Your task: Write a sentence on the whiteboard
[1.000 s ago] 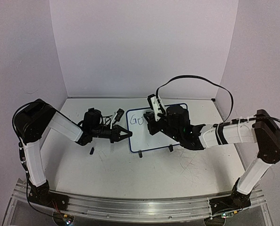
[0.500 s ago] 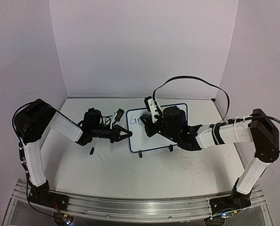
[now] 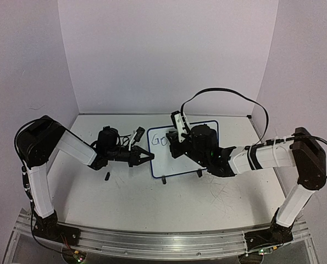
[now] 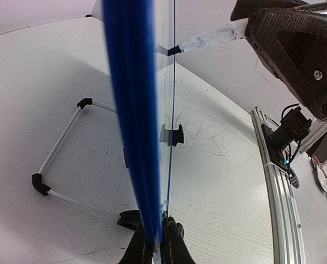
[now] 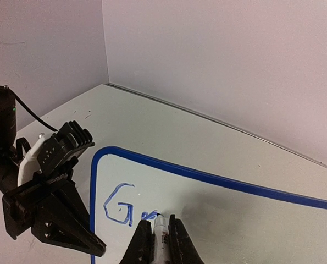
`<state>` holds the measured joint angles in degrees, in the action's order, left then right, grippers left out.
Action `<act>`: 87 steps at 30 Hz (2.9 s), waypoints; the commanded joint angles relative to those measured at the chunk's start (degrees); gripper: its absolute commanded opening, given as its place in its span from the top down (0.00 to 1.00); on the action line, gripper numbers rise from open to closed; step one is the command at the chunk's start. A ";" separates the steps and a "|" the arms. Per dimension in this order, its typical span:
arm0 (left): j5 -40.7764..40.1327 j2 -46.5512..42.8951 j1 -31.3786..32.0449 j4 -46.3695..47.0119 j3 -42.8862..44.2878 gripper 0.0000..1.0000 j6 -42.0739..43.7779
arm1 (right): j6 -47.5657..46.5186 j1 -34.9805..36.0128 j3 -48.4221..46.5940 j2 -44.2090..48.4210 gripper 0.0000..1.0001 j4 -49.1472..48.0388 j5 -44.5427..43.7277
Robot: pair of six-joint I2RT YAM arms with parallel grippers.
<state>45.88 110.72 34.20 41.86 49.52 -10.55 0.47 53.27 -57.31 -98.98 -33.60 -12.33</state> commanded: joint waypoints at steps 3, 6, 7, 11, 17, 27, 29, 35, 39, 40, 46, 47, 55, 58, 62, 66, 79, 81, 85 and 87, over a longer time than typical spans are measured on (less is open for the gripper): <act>-2.25 -0.54 0.10 -3.83 0.37 1.00 3.83 | 0.51 -0.21 1.14 2.35 1.00 -0.56 -4.44; -2.27 -0.56 0.10 -3.88 0.38 1.00 3.87 | 0.65 -0.23 1.81 2.86 1.00 -0.32 -4.65; -2.21 -0.51 0.12 -3.90 0.43 1.00 3.87 | 0.71 -0.20 1.93 2.97 1.00 -0.15 -4.66; -2.19 -0.47 0.13 -3.92 0.41 1.00 3.87 | 1.19 -0.22 2.27 3.01 1.00 0.46 -3.58; -2.20 -0.36 0.09 -3.97 0.49 1.00 3.87 | 1.05 -0.23 1.64 2.59 1.00 0.47 0.48; -2.13 -0.27 0.10 -4.05 0.47 1.00 3.87 | 0.05 -1.02 3.11 8.31 1.00 1.52 0.01; -2.21 -0.40 0.09 -4.02 0.44 1.00 3.89 | 0.08 -1.34 3.14 7.73 1.00 1.48 0.35; -2.28 -0.60 0.10 -4.13 0.27 1.00 3.96 | 0.04 -1.57 1.96 5.58 1.00 0.92 1.19; -2.30 -0.72 0.15 -4.11 0.25 1.00 4.05 | 0.06 -1.50 1.69 5.00 1.00 0.41 1.12; -2.29 -0.69 0.10 -4.13 0.29 1.00 4.05 | 0.04 -1.50 1.48 4.72 1.00 0.38 1.30; -2.28 -0.63 0.12 -4.21 0.27 1.00 4.07 | -0.82 -1.46 0.77 3.49 1.00 0.02 1.29; -2.25 -0.64 0.11 -4.19 0.31 1.00 4.07 | -1.69 -1.49 0.79 3.56 1.00 -0.08 1.05; -2.26 -0.72 0.09 -4.28 0.30 1.00 4.14 | -2.12 -1.50 0.39 3.03 1.00 -0.42 0.63; -2.29 -0.81 0.11 -4.25 0.19 1.00 4.20 | -2.01 -1.50 0.19 2.51 1.00 -0.41 0.74; -2.36 -0.93 0.12 -4.28 0.19 1.00 4.23 | -1.79 -1.48 0.10 2.08 1.00 -0.42 0.86; -2.37 -1.00 0.10 -4.35 0.14 1.00 4.26 | -1.62 -1.48 0.25 1.86 1.00 -0.41 0.77; -2.41 -0.97 0.08 -4.47 0.30 1.00 4.31 | -0.91 -1.42 2.77 3.26 1.00 0.99 1.22; -2.38 -0.93 0.10 -4.43 0.25 1.00 4.30 | 0.20 -1.43 3.26 3.44 1.00 1.06 1.06; -2.44 -0.89 0.09 -4.46 0.32 1.00 4.30 | 1.16 -1.42 3.62 3.70 1.00 1.25 1.32; -2.37 -0.83 0.11 -4.50 0.39 1.00 4.30 | 1.20 -1.42 3.70 3.78 1.00 1.39 1.17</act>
<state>45.95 110.54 34.20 41.45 49.52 -10.33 0.49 51.81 -54.28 -96.36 -32.12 -10.81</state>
